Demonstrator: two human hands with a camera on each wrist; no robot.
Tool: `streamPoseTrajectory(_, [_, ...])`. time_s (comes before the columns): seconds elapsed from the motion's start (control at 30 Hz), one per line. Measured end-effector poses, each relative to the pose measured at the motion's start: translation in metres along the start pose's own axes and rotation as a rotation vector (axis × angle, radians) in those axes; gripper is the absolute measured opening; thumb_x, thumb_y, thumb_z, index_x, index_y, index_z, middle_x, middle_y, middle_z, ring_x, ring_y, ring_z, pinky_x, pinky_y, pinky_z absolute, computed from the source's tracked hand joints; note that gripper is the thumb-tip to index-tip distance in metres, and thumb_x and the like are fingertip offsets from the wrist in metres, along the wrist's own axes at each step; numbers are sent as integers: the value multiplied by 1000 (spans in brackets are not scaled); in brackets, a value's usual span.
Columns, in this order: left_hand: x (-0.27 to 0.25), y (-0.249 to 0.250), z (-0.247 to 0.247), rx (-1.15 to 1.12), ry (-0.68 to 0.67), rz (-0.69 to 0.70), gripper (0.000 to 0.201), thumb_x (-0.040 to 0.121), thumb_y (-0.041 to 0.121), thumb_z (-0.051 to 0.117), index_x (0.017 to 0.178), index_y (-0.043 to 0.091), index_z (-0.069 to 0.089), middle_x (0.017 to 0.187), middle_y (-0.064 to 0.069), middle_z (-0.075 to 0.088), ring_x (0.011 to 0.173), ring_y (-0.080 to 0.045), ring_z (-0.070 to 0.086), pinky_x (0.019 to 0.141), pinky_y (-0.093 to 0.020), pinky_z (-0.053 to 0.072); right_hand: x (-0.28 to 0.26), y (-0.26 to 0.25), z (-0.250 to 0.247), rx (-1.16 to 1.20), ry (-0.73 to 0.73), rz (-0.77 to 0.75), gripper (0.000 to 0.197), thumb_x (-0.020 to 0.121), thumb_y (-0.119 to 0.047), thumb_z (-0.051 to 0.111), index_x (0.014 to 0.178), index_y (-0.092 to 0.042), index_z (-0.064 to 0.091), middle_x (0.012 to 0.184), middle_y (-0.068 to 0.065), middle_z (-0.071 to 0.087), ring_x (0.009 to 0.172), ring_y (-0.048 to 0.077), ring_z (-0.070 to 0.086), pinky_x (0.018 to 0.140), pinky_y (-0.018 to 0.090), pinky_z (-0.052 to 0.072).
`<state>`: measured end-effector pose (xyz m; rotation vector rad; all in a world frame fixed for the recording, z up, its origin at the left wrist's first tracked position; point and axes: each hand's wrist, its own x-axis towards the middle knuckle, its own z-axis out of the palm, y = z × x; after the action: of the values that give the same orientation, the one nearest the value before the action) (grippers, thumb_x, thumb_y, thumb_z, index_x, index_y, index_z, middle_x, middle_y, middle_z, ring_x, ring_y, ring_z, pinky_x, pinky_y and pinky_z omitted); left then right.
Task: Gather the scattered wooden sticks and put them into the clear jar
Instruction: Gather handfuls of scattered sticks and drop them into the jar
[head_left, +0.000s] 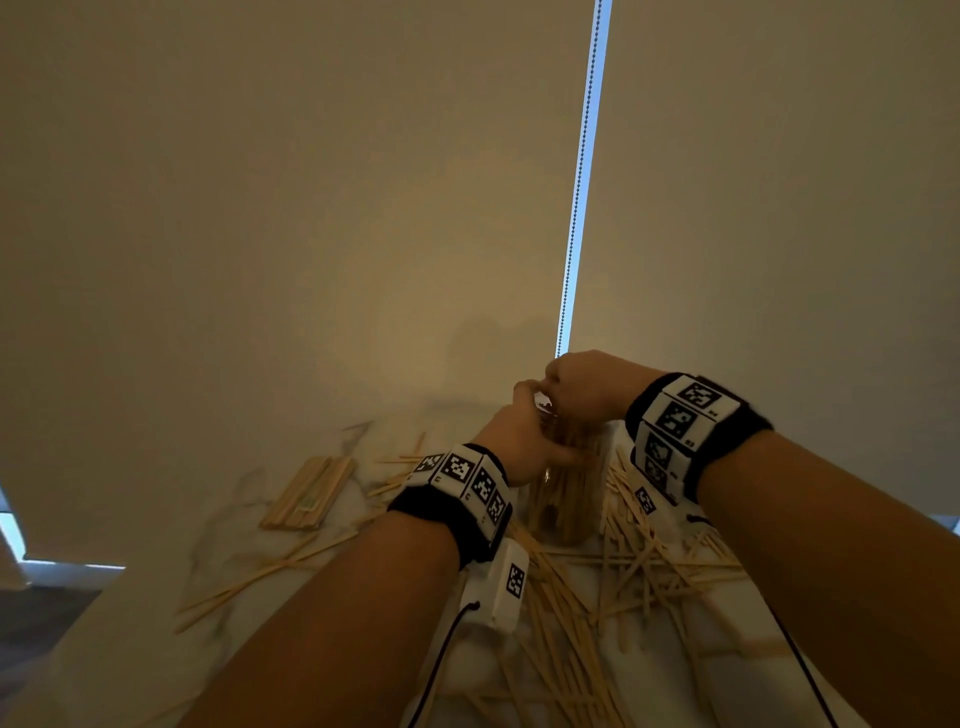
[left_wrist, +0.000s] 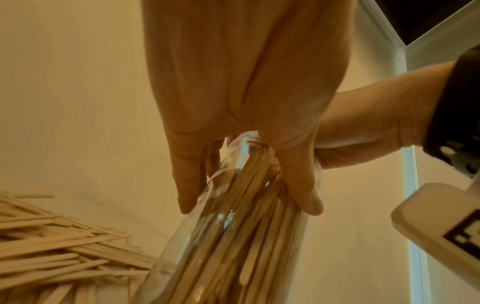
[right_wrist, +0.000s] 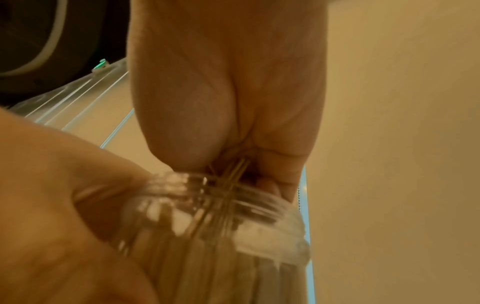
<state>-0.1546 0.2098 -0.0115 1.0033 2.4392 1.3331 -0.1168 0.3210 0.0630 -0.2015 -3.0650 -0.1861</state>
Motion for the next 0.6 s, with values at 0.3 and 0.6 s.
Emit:
streamPoseTrajectory(0.3, [0,-2,-1,-34,32,-22,114,70,32,89,155,14,14,137,-5,57,120,-23,57,102,-39,48,-14,10,-11,188,180,50,29,96,-35,52,94,-18,75,103,3,72,91,21,63,74,28,45])
streamPoseTrajectory(0.6, [-56,-10,-21,901,-233,-274,65,86,61,65,119,4,62,111,-11,66,98,-27,61,81,-33,47,-85,28,22,315,-9,305,36,98,-36,48,76,-9,58,86,8,64,72,22,59,66,29,45])
